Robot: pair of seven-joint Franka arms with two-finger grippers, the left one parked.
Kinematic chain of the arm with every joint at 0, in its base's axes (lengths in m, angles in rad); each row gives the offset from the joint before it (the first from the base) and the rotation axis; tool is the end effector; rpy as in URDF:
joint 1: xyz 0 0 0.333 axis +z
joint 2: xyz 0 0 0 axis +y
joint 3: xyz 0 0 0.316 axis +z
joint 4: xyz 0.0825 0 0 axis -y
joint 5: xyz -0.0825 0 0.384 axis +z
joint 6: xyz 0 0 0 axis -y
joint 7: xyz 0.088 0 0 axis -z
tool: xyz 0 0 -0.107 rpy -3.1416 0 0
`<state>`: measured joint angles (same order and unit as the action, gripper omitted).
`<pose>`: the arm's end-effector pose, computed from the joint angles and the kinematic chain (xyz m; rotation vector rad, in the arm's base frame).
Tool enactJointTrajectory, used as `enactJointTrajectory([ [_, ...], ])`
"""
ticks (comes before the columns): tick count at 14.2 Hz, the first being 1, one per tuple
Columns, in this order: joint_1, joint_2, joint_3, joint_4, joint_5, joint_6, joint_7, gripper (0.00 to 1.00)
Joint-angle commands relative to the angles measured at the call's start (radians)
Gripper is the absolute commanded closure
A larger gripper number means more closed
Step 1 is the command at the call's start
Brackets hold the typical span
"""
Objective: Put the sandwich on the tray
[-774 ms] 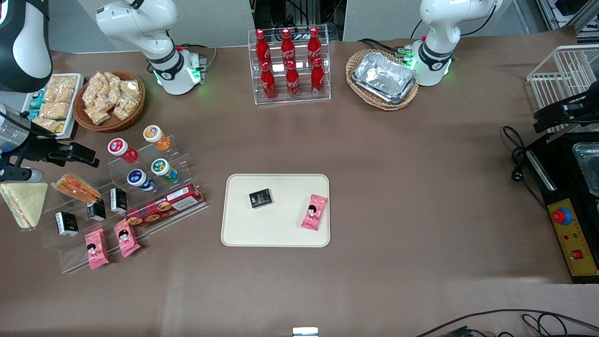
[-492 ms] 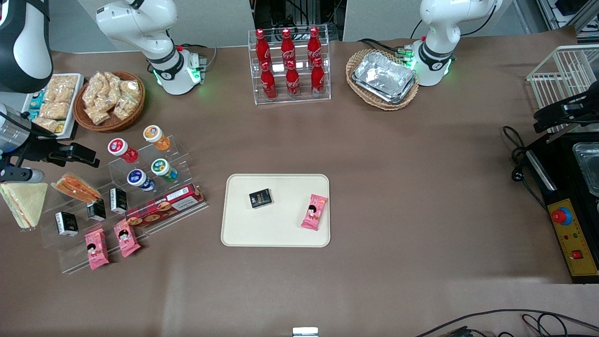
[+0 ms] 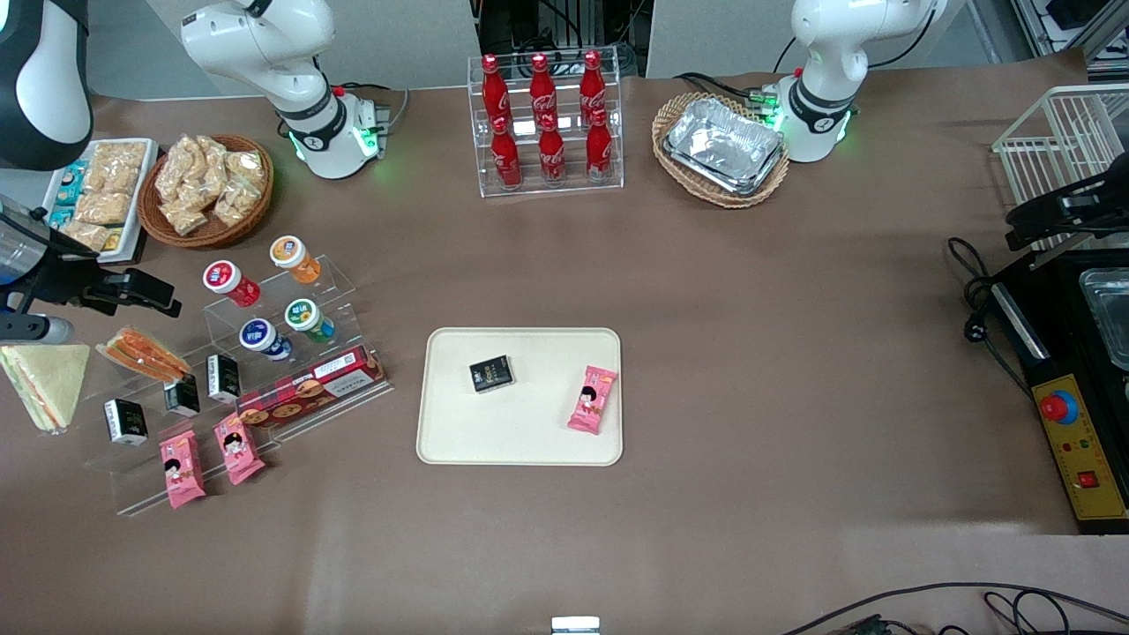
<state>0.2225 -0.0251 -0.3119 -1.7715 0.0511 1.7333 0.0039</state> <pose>0.5520 -0.0465 0.5564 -3.0789 0.1568 0.0183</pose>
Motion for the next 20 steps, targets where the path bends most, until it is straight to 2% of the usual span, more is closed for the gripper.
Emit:
enactJointTrajectory([
  [1, -0.008, 0.017, -0.013, 0.058, -0.017, -0.017, -0.007, 0.00],
  [4, -0.032, 0.019, -0.044, 0.064, -0.005, -0.008, -0.158, 0.00],
  [6, -0.064, 0.021, -0.050, 0.066, -0.005, -0.006, -0.194, 0.00],
  [9, -0.139, 0.037, -0.052, 0.066, -0.005, -0.003, -0.232, 0.00],
  [14, -0.282, 0.093, -0.052, 0.067, -0.008, 0.045, -0.465, 0.00],
  [17, -0.369, 0.160, -0.052, 0.128, -0.005, 0.052, -0.612, 0.00],
  [20, -0.411, 0.212, -0.052, 0.159, -0.005, 0.080, -0.693, 0.00],
])
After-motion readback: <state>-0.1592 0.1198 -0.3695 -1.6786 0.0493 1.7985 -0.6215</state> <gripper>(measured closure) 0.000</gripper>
